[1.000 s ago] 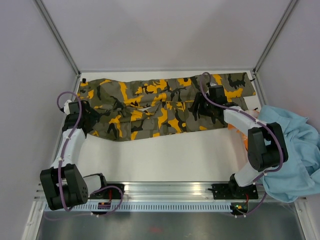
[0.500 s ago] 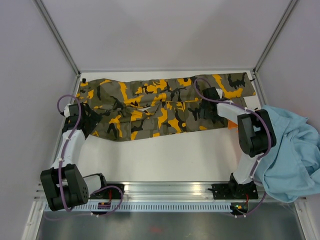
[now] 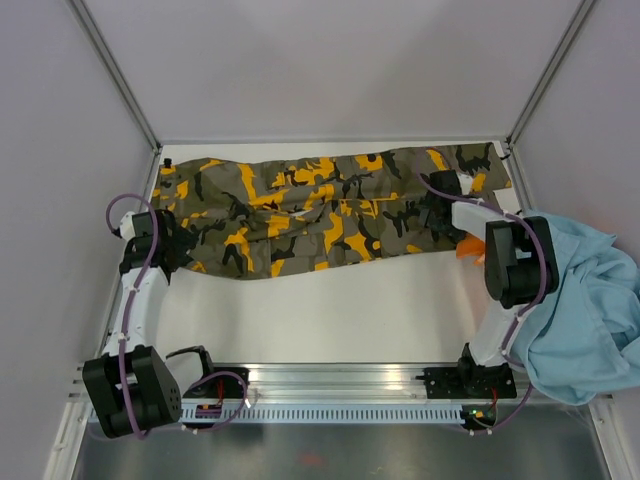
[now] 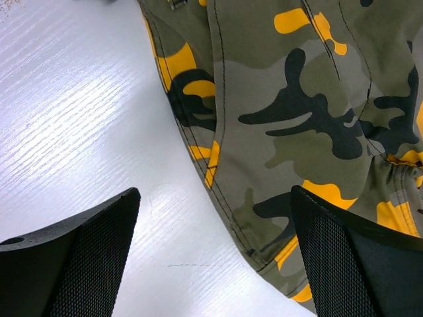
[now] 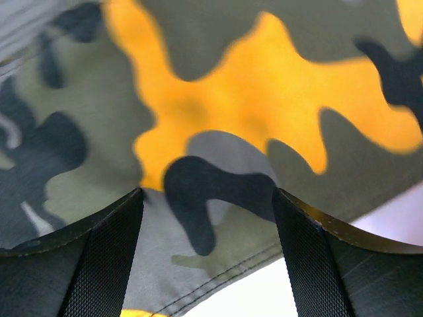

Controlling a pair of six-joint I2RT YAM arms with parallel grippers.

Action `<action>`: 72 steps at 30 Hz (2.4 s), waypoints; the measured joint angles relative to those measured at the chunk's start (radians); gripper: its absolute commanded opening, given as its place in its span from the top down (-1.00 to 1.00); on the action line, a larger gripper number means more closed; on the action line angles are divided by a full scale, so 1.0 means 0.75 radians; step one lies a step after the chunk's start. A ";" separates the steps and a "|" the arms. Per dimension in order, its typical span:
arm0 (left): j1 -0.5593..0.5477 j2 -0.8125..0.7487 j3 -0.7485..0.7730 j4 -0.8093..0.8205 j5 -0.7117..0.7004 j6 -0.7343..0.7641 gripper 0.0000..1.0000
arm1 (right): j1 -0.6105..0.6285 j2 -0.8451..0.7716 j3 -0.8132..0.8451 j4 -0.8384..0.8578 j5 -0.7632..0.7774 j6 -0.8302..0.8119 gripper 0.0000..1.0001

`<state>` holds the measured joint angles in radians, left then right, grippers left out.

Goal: Fold and stack the trousers
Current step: Flatten the trousers out

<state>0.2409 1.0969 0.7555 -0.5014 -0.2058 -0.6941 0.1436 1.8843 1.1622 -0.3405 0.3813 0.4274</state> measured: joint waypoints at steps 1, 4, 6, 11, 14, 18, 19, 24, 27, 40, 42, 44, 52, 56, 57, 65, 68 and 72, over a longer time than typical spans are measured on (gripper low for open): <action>0.000 0.001 0.001 -0.004 -0.004 -0.001 -0.99 | -0.039 -0.018 -0.030 0.023 -0.020 0.015 -0.68; 0.006 0.006 0.001 -0.015 -0.013 -0.011 -0.99 | -0.146 -0.068 -0.105 0.066 -0.057 0.045 -0.67; 0.014 0.015 0.001 -0.027 -0.026 -0.034 -0.99 | -0.191 -0.099 -0.151 0.088 -0.073 0.058 -0.67; 0.046 0.056 0.001 -0.038 -0.043 -0.110 -0.99 | -0.216 -0.159 -0.235 0.136 -0.090 0.051 -0.59; 0.059 0.098 0.001 -0.044 -0.059 -0.167 -0.99 | -0.218 -0.189 -0.280 0.167 -0.128 0.009 -0.57; 0.097 0.170 -0.010 -0.054 -0.068 -0.252 -0.99 | -0.201 -0.280 -0.344 0.147 -0.241 -0.045 -0.62; 0.108 0.195 -0.018 -0.051 -0.065 -0.272 -0.99 | -0.183 -0.305 -0.357 0.121 -0.271 -0.056 -0.62; 0.132 0.334 -0.065 0.016 -0.031 -0.321 -0.99 | -0.094 -0.430 -0.348 -0.001 -0.394 -0.077 -0.65; 0.131 0.392 -0.079 0.085 0.002 -0.320 -0.99 | -0.070 -0.507 -0.272 -0.036 -0.446 -0.077 -0.66; 0.135 0.563 0.004 0.346 -0.003 -0.320 -0.54 | -0.022 -0.639 -0.187 -0.052 -0.550 -0.043 -0.68; 0.140 0.591 0.020 0.371 0.000 -0.321 -0.44 | -0.022 -0.639 -0.185 -0.056 -0.549 -0.041 -0.68; 0.145 0.609 0.031 0.393 0.006 -0.326 -0.21 | -0.022 -0.639 -0.184 -0.057 -0.548 -0.040 -0.68; 0.154 0.682 0.074 0.372 0.011 -0.329 0.95 | -0.022 -0.639 -0.179 -0.062 -0.527 -0.006 -0.68; 0.155 0.690 0.093 0.339 0.008 -0.332 0.95 | -0.022 -0.638 -0.182 -0.064 -0.500 -0.006 -0.68; 0.156 0.683 0.093 0.329 0.007 -0.335 0.95 | -0.022 -0.638 -0.182 -0.066 -0.495 -0.007 -0.68; 0.218 0.341 -0.001 0.059 -0.070 -0.335 0.95 | -0.022 -0.637 -0.183 -0.084 -0.452 -0.011 -0.72; 0.267 0.186 -0.007 -0.004 -0.075 -0.329 0.95 | -0.022 -0.637 -0.195 -0.079 -0.463 -0.003 -0.72; 0.343 0.141 -0.012 -0.038 -0.076 -0.307 0.94 | -0.022 -0.637 -0.256 -0.065 -0.500 0.018 -0.72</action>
<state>0.4984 1.2030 0.7467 -0.5301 -0.2630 -0.9245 0.1272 1.4063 0.9699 -0.3889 0.0063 0.4408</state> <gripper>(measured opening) 0.033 0.862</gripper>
